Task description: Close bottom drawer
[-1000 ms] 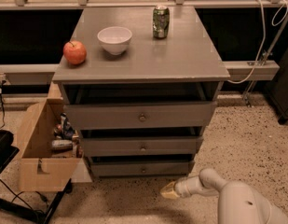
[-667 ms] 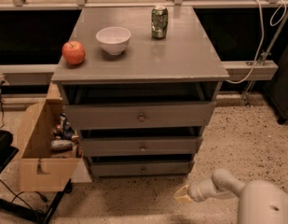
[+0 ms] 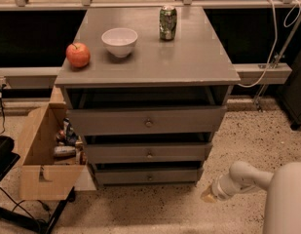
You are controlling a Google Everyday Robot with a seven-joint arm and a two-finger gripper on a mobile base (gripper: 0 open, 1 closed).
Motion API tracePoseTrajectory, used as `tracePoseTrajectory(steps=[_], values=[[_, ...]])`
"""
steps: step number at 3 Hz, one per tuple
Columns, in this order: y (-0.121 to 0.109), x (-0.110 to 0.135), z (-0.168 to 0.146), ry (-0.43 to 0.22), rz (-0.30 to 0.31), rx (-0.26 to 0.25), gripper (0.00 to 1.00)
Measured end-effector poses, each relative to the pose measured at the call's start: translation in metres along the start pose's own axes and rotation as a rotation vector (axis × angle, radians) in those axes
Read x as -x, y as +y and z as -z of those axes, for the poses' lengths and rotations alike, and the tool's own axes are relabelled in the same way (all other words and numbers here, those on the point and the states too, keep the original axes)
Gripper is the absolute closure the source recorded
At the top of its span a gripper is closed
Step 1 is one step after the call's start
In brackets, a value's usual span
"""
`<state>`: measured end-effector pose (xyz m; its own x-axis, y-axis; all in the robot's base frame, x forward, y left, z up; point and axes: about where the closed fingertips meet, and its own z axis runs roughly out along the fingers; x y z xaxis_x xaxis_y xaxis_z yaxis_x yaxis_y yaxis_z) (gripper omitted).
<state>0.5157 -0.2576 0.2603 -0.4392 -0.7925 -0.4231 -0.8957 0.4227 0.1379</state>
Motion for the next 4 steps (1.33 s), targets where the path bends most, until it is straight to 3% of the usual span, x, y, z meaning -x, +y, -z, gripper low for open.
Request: tracePoseTrajectory(steps=[1,2,4], values=[[-0.001,0.015,0.054,0.105,-0.011,-0.087,1.00],[0.018,0.028,0.086,0.133,-0.058,-0.105,1.00],[0.019,0.022,0.085,0.152,-0.052,-0.099,1.00]])
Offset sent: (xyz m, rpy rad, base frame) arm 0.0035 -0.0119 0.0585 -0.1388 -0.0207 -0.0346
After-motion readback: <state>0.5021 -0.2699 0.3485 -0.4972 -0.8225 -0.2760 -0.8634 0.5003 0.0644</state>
